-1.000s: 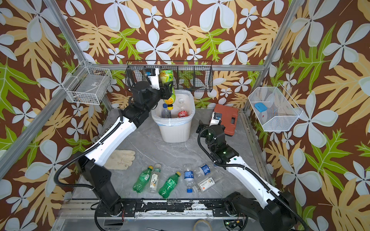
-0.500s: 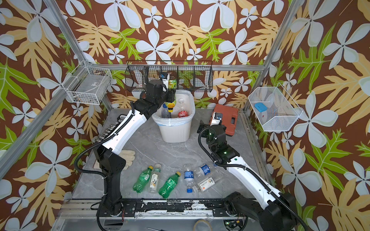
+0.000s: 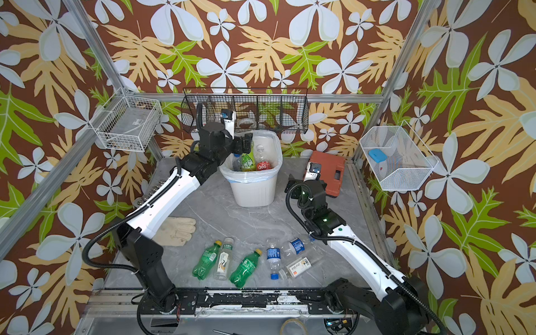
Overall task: Throw the plastic bottles in the bin
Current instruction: Throw the plastic bottle into the trash bin, then pick up the plastic bottle from the center of the table.
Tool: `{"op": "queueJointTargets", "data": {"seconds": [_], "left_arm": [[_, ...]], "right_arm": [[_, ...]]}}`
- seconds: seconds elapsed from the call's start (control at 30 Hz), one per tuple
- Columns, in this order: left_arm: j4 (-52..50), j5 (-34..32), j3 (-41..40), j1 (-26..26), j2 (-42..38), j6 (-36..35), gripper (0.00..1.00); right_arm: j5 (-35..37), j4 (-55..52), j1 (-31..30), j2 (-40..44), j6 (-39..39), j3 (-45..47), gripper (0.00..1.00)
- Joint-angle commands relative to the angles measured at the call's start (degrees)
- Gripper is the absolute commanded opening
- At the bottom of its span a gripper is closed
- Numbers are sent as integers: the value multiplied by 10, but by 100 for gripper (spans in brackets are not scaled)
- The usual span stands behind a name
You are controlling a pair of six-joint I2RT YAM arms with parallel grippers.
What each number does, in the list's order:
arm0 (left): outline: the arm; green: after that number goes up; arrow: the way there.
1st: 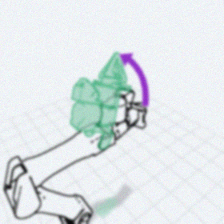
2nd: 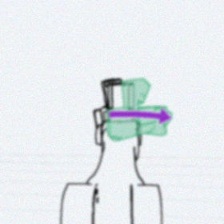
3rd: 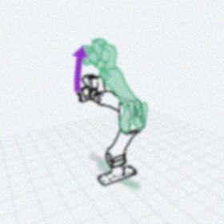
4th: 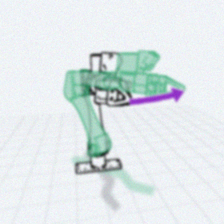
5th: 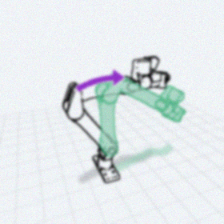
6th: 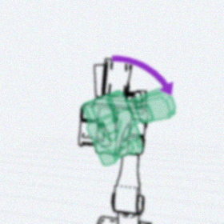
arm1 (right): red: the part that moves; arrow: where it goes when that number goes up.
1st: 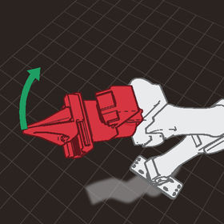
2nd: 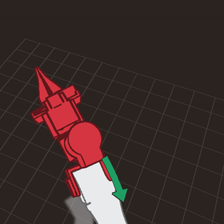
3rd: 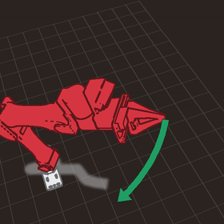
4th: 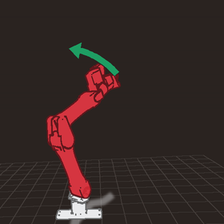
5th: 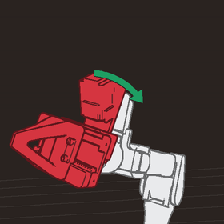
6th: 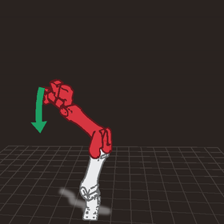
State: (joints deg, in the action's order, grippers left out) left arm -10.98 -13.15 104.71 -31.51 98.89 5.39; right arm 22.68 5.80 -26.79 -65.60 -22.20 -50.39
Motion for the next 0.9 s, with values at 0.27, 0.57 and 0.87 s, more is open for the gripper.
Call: {"op": "queueJointTargets", "data": {"seconds": [0.27,0.57,0.87], "left_arm": [[338,-41,-545,1,-305,117,100],[323,-52,-657,2,-350,197,100],[336,-51,-649,2,-319,192,100]], "right_arm": [[-19,6,1,-18,-20,-1,100],[-54,-53,1,-31,-66,-12,100],[-117,-271,1,-7,-197,9,99]]}}
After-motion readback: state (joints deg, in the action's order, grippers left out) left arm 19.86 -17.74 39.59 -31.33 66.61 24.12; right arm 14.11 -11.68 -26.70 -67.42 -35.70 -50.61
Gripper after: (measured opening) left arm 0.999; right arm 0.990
